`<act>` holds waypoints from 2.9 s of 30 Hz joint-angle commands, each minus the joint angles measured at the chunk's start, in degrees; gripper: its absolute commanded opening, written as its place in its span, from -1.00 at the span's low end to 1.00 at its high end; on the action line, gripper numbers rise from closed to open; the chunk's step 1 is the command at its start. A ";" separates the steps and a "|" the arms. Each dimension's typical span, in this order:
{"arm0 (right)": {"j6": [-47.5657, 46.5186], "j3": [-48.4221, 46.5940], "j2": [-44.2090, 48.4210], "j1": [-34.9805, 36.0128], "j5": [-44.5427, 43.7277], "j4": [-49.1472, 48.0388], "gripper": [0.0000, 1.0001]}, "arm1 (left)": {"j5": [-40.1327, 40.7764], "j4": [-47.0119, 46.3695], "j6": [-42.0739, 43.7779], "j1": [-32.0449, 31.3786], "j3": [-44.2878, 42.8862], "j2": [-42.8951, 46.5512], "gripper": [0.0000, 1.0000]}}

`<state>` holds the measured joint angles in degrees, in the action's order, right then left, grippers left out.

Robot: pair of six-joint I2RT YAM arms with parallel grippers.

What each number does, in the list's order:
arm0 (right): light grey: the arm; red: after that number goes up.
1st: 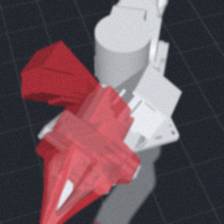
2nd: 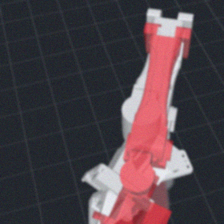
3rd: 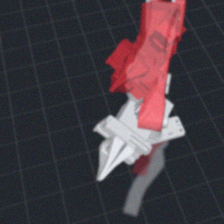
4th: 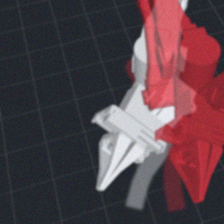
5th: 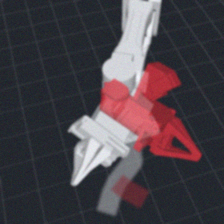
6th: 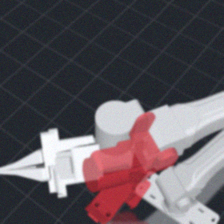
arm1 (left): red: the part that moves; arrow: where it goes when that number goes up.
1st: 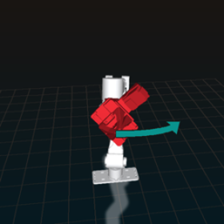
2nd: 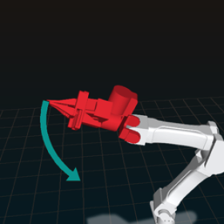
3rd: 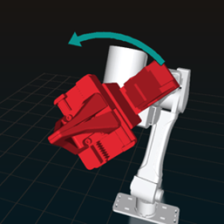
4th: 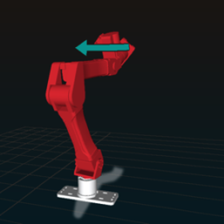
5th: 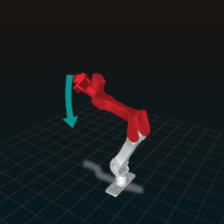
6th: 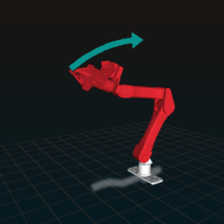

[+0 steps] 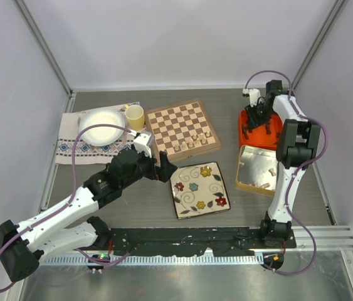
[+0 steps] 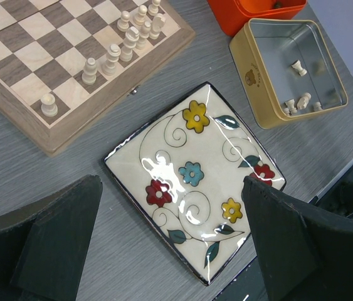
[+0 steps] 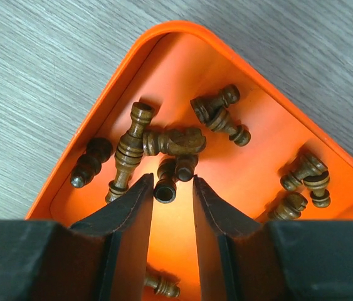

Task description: Set up the chess pieces on the board

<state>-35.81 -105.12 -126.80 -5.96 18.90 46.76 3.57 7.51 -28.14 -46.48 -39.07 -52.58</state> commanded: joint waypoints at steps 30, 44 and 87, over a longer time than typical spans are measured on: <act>3.81 -16.94 4.73 8.22 -0.70 6.41 -0.88 | 5.47 4.18 6.78 1.13 -2.77 4.15 0.99; 24.55 -34.27 -11.80 21.42 -2.90 -10.45 -0.98 | 11.02 8.66 8.72 2.09 -3.38 6.87 0.99; 24.83 -35.33 -20.77 24.33 -7.21 -18.90 -0.79 | 10.67 8.93 8.98 3.50 -2.06 7.05 0.99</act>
<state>-10.26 -140.25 -148.57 17.89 11.90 30.17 13.96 17.67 -19.14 -43.38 -41.12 -46.24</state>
